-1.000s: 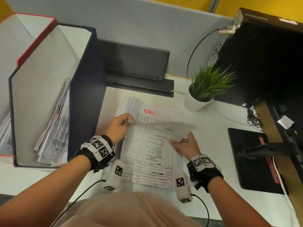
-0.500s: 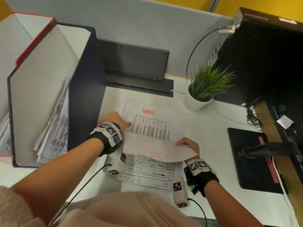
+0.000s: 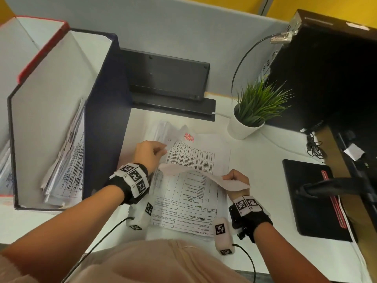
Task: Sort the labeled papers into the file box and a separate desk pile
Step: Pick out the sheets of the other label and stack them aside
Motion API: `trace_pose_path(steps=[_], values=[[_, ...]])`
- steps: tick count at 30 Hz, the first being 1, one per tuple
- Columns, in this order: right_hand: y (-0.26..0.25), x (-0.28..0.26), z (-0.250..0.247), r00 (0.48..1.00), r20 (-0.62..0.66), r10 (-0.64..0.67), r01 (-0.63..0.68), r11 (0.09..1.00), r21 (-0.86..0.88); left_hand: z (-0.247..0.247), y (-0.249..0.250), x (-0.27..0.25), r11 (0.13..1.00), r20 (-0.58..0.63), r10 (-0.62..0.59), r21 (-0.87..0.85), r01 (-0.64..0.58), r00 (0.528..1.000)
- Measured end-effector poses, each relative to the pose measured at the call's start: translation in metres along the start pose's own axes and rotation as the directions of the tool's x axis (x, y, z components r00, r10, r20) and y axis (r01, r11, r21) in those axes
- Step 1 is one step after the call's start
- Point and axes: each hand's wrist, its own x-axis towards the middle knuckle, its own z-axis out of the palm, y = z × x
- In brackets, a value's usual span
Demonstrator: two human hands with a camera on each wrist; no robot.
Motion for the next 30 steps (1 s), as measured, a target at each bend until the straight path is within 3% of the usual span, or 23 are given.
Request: trace_pose_path(steps=[2,4,7,9,11,13,15,17,19,23,26,30], values=[[0.001,0.004,-0.001,0.999,-0.005,0.033,-0.033,0.996,-0.081,-0.002,-0.001,-0.005,0.995,-0.008,0.095,-0.035,-0.096,0.995],[0.0,0.004,-0.002,0.997,-0.014,0.079,-0.08,0.995,-0.056,-0.003,-0.002,-0.008,0.985,0.018,0.12,-0.124,-0.117,0.993],[-0.002,0.004,-0.004,0.995,0.001,0.101,-0.1,0.979,0.178,-0.005,-0.002,-0.008,0.954,0.129,0.071,-0.297,-0.029,0.989],[-0.002,0.004,-0.005,0.994,0.023,0.106,-0.108,0.984,0.14,-0.005,-0.002,-0.007,0.943,0.193,0.038,-0.33,0.029,0.98],[-0.001,0.004,-0.006,0.992,0.042,0.117,-0.115,0.993,-0.032,-0.007,-0.002,-0.004,0.938,0.238,0.002,-0.338,0.08,0.971],[0.001,0.004,-0.005,0.991,0.046,0.126,-0.125,0.992,-0.018,-0.01,-0.001,0.001,0.933,0.25,-0.054,-0.332,0.138,0.967],[0.003,0.005,-0.004,0.982,0.068,0.176,-0.187,0.953,0.238,-0.011,0.001,0.007,0.935,0.205,-0.133,-0.298,0.191,0.97],[0.006,0.008,-0.003,0.952,0.074,0.298,-0.3,0.849,0.435,-0.01,0.0,0.013,0.944,0.091,-0.231,-0.22,0.246,0.969],[0.007,0.007,-0.001,0.942,0.064,0.33,-0.322,0.828,0.46,-0.01,-0.001,0.016,0.962,0.045,-0.272,-0.022,0.273,0.961],[0.007,0.008,-0.001,0.937,0.069,0.343,-0.333,0.814,0.476,-0.01,0.0,0.017,0.926,0.081,-0.308,0.256,0.279,0.948],[0.006,0.008,-0.002,0.934,0.109,0.341,-0.347,0.789,0.506,-0.006,0.003,0.016,0.932,0.026,-0.283,0.243,0.268,0.959],[0.005,0.009,-0.003,0.949,0.076,0.305,-0.309,0.866,0.393,-0.004,0.001,0.014,0.961,0.031,-0.183,0.216,0.172,0.983]])
